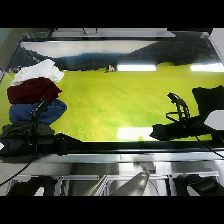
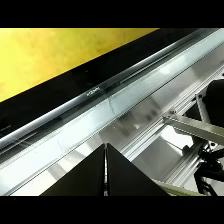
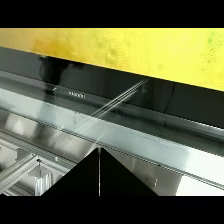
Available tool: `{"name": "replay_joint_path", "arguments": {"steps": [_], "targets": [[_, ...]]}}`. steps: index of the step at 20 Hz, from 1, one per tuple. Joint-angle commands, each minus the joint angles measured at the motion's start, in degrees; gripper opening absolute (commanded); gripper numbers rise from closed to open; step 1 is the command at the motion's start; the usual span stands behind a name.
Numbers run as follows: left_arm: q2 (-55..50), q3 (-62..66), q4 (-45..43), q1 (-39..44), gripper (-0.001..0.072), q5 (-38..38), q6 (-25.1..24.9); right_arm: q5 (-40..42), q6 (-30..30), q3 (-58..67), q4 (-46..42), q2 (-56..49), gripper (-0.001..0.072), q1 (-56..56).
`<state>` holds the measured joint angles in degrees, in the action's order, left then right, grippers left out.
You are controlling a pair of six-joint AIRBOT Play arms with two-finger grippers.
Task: Fold the shirts.
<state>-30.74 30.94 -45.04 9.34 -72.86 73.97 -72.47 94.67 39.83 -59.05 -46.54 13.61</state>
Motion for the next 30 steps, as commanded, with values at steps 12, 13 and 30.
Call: {"name": "replay_joint_path", "arguments": {"steps": [12,13,30], "targets": [[0.1,0.2,-0.4,-8.9,0.0549,0.3,1.7,0.0,0.0,0.0,0.0,0.0,0.0018,0.1],[0.0,0.9,-0.5,-11.7,0.072,-0.5,1.7,0.0,0.0,0.0,0.0,0.0,0.0018,0.1],[-58.6,61.7,-14.0,-37.3,0.0716,13.4,-4.1,0.0,0.0,0.0,0.0,0.0,0.0018,0.0]]}}
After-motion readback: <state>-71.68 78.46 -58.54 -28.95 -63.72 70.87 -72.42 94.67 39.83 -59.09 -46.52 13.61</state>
